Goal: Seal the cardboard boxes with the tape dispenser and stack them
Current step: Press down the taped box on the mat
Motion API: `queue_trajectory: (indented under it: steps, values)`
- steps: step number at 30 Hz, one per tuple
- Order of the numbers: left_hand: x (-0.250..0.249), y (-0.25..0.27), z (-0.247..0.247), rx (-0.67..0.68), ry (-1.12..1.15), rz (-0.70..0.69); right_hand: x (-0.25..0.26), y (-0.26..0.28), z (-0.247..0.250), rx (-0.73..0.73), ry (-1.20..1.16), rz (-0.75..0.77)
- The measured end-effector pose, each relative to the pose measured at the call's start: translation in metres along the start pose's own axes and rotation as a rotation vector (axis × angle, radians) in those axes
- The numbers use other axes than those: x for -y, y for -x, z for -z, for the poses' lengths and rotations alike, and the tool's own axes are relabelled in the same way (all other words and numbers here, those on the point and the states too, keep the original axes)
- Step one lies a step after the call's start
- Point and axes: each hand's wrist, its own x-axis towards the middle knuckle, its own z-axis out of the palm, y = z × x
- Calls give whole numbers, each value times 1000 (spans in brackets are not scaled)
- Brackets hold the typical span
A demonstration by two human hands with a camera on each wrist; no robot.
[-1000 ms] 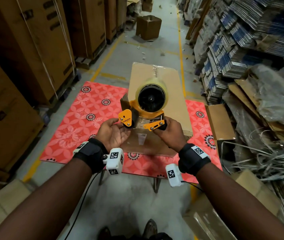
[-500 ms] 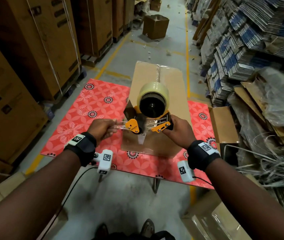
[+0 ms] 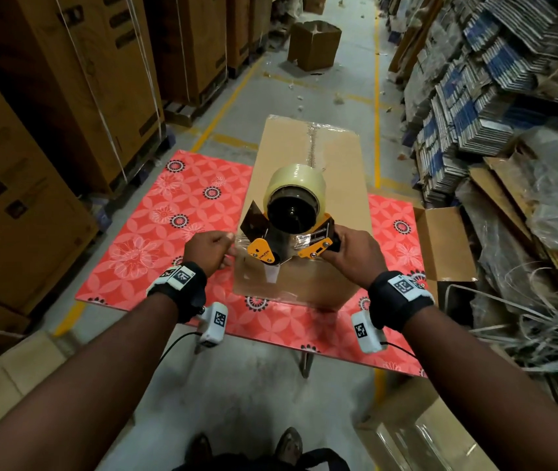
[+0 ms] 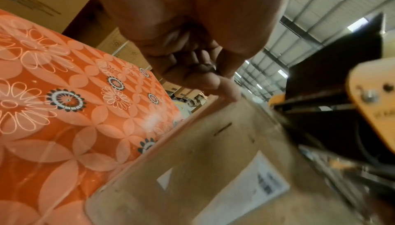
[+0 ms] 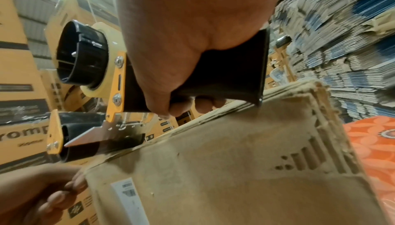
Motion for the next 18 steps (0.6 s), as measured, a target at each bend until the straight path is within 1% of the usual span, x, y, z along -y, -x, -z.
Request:
queue_trajectory:
  steps: [2,3,4,5,6,7,8,9,11,12,13,15,17,18]
  values:
    - [7,-1,-8,36,-91,47,0,0,0,10,10,1]
    - [12,-2,-13,65,-145,93,-1,0,-1,12,14,5]
    - [18,-2,-16,104,-156,165,-2,1,-1,13,18,11]
    - [25,-3,-18,146,-120,236,-2,1,-1,12,21,22]
    - [30,-3,-18,177,-106,280,-2,1,-1,11,25,31]
    - [34,-5,-16,189,-119,290,-3,1,-1,13,26,35]
    - [35,-7,-12,167,-158,278,-3,0,-2,18,24,33]
    - [35,-10,-8,101,-186,240,-4,0,-2,22,21,33]
    - [24,-15,3,-83,-236,115,-4,-1,-2,25,17,32]
    - [15,-17,5,-127,-219,48,-4,-2,-1,28,15,32]
    - [5,-17,5,-133,-199,-20,-5,-2,-1,32,12,31]
    - [-13,-15,-2,-68,-252,-102,-5,-2,-1,47,-5,22]
    - [-22,-11,-11,-11,-379,-143,-5,-2,-2,75,-43,7]
    - [-24,-8,-14,-13,-412,-149,-6,-3,-1,93,-57,5]
